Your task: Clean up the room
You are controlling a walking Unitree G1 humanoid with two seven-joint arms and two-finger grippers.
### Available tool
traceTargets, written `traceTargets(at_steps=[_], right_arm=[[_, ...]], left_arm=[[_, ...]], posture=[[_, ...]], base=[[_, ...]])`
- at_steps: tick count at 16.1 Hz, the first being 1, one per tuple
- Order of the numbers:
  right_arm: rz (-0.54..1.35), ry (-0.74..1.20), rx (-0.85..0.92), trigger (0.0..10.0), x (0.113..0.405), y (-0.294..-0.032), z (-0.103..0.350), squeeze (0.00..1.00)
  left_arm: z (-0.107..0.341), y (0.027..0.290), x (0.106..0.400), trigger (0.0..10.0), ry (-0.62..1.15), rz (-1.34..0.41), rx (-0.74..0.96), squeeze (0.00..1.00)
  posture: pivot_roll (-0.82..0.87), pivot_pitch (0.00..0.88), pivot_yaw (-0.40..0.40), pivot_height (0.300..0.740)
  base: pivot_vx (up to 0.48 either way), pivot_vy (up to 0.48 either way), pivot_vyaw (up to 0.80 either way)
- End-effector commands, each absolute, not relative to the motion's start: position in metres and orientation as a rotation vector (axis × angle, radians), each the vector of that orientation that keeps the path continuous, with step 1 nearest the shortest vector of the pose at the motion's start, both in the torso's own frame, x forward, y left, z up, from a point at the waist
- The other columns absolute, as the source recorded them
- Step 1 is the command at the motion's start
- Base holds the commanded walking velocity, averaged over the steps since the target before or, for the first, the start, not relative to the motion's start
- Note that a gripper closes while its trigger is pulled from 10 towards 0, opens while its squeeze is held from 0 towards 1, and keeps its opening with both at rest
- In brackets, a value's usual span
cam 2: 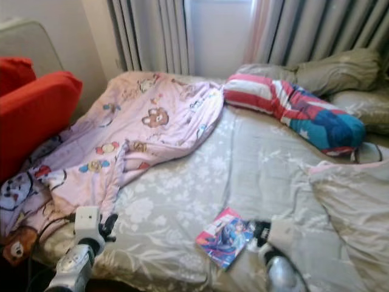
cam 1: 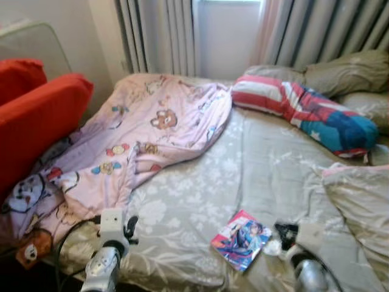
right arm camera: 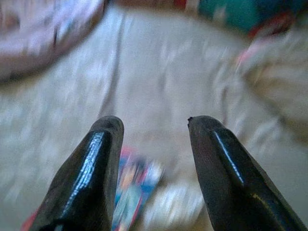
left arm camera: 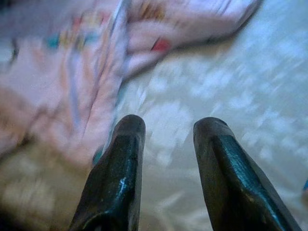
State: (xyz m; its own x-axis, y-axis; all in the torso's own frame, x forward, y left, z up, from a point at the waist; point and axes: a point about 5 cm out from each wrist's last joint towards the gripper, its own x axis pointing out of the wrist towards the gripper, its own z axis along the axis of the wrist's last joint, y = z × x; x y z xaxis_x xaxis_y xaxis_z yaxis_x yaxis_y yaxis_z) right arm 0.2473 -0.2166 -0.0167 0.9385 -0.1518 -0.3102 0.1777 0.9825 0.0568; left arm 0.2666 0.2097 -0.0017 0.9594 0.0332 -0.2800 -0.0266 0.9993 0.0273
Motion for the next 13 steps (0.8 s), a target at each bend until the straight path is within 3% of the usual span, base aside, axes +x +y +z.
traceTargets(at_steps=[1, 5, 10, 13], right_arm=[[-0.158, 0.263, 0.053, 10.0, 0.245, -0.218, -0.013, 0.00], [-0.199, 0.169, 0.035, 10.0, 0.239, -0.223, -0.005, 0.00], [-0.216, 0.265, 0.064, 10.0, 0.236, -0.212, -0.018, 0.00], [-0.215, 0.301, 0.066, 10.0, 0.235, -0.210, -0.023, 0.00]], left_arm=[[-0.005, 0.212, 0.258, 10.0, 0.273, 0.012, 0.045, 0.00], [0.001, 0.213, 0.254, 10.0, 0.205, -0.009, 0.060, 0.00], [0.005, 0.210, 0.259, 10.0, 0.183, 0.000, 0.030, 0.00], [0.005, 0.209, 0.261, 10.0, 0.191, -0.002, 0.020, 0.00]], posture=[[0.05, 0.014, 0.002, 0.740], [0.07, 0.034, -0.020, 0.740], [0.07, 0.009, -0.006, 0.740], [0.07, 0.000, -0.008, 0.705]], base=[[0.000, 0.000, 0.00], [0.000, 0.000, 0.00], [0.000, 0.000, 0.00], [0.000, 0.000, 0.00]])
